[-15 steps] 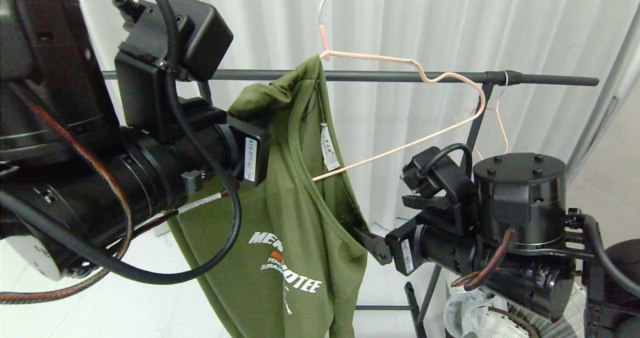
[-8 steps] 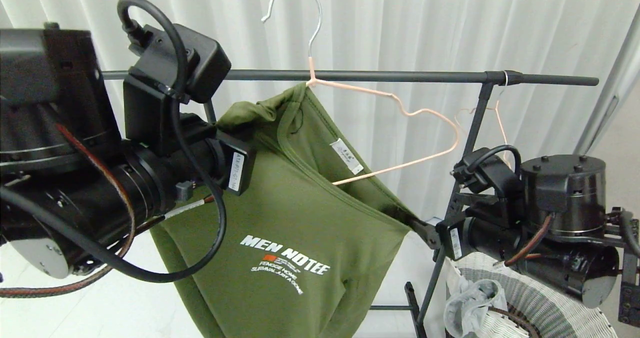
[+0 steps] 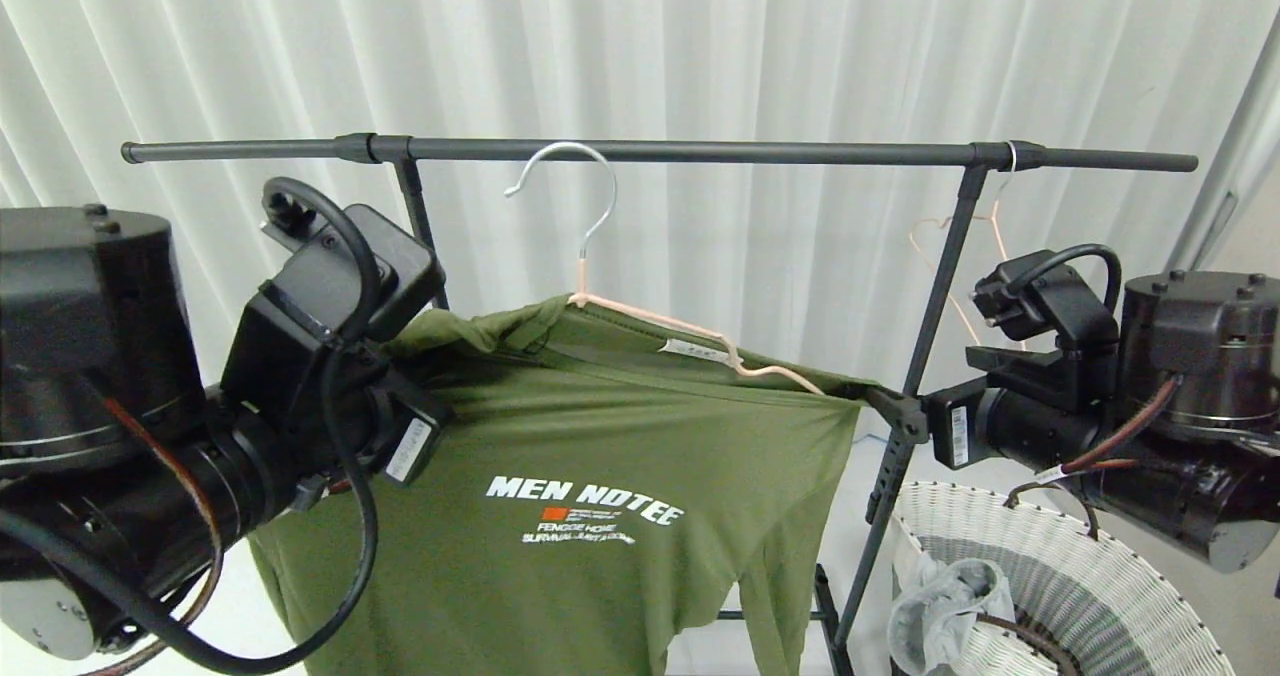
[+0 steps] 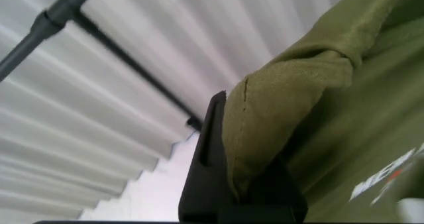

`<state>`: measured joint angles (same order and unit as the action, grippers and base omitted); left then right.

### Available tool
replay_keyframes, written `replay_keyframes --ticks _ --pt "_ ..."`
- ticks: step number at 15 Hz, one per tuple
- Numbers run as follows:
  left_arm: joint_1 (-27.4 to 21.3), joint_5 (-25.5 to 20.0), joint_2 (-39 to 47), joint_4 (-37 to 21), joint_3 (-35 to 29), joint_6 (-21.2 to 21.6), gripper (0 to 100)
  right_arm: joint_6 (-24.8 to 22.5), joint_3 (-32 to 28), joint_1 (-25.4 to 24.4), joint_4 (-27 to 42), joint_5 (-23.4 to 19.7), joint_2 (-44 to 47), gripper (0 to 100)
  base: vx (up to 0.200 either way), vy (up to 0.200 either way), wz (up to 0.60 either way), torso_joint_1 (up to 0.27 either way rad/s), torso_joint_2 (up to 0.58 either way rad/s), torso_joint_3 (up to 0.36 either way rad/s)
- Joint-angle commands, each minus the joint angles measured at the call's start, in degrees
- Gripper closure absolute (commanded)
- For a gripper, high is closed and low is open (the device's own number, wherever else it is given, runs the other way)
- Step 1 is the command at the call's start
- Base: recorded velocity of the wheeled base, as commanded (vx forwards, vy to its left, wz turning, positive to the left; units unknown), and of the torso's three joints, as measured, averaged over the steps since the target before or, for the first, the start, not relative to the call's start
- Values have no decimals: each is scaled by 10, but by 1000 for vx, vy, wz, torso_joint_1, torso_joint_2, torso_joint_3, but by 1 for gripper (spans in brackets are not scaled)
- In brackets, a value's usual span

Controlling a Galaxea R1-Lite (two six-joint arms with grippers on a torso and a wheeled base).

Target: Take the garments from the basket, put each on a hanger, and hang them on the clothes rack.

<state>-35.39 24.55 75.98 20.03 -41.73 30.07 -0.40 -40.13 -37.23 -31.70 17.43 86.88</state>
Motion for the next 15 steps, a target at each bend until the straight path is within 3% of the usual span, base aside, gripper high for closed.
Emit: replay_keyframes --ticks 1,5,9,12,14,15 --pt "11 2 -8 0 18 2 100 -2 0 1 0 -1 -15 0 0 0 0 0 0 0" --pt "14 6 7 0 17 2 100 -21 0 -23 7 -28 -57 0 0 0 0 0 0 0" --pt "5 0 8 1 10 -15 100 -62 -8 -41 20 -103 -93 0 0 0 0 0 0 0" --pt "-20 1 7 21 12 -51 100 -70 -29 -43 27 -107 -73 0 0 0 0 0 0 0" --pt "-20 1 7 23 13 -52 100 -70 -50 -67 28 -108 -66 0 0 0 0 0 0 0" --pt "-21 1 7 23 11 -52 100 -70 -72 -103 28 -110 -55 0 0 0 0 0 0 0"
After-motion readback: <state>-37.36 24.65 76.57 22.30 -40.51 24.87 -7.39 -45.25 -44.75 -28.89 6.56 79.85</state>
